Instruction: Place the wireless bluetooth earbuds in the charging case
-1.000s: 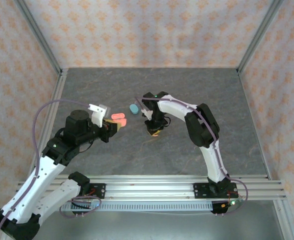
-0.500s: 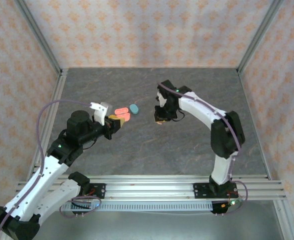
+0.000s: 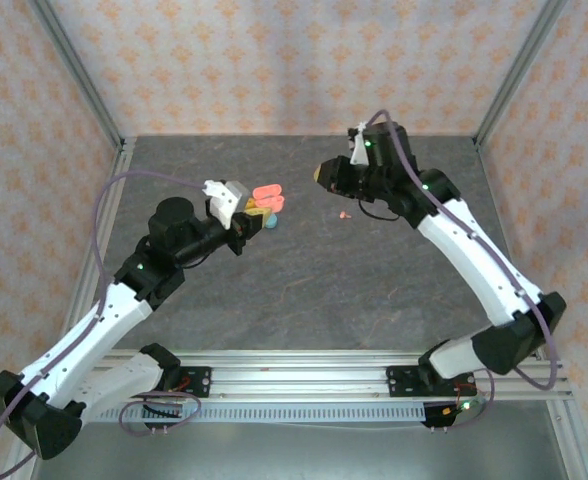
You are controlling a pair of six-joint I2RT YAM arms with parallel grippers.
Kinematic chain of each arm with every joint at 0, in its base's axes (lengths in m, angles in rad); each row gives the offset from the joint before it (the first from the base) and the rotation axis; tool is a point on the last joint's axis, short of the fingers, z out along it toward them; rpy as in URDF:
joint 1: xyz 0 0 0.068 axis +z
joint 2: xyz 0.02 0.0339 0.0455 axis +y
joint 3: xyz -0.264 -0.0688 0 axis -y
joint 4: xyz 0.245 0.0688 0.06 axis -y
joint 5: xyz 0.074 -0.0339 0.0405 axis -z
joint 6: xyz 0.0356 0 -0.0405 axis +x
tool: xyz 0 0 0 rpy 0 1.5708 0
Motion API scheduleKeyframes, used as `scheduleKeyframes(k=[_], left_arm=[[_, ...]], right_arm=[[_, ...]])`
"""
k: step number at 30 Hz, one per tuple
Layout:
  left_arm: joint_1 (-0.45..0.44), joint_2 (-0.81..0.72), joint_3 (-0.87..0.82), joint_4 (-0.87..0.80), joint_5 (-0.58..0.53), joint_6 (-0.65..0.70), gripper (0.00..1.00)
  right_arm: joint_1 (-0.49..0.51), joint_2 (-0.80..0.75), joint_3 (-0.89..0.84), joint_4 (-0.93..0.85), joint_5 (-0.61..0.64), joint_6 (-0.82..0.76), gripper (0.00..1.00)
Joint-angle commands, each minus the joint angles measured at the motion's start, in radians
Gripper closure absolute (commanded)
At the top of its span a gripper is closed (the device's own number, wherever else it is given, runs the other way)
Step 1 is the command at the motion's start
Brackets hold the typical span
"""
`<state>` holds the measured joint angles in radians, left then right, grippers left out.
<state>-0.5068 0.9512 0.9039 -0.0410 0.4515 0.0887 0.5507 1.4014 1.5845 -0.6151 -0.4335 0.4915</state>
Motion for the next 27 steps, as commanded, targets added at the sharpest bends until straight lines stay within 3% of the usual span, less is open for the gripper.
scheduleKeyframes(k=[1,9,27], left_arm=[[-0.021,0.023,0.045,0.104,-0.049,0.051,1.0],[-0.057,0.09,0.077,0.184,-0.097,0.054,1.0],[-0.119,0.225,0.162,0.271,-0.217,0.069,1.0]], right_arm=[[-0.003,-0.073,-0.043,0.161,0.011,0.154,0.83],[0.006,-0.138,-0.147,0.438,-0.058,0.399,0.84],[0.112,-0.069,-0.171,0.556,-0.068,0.435,0.86]])
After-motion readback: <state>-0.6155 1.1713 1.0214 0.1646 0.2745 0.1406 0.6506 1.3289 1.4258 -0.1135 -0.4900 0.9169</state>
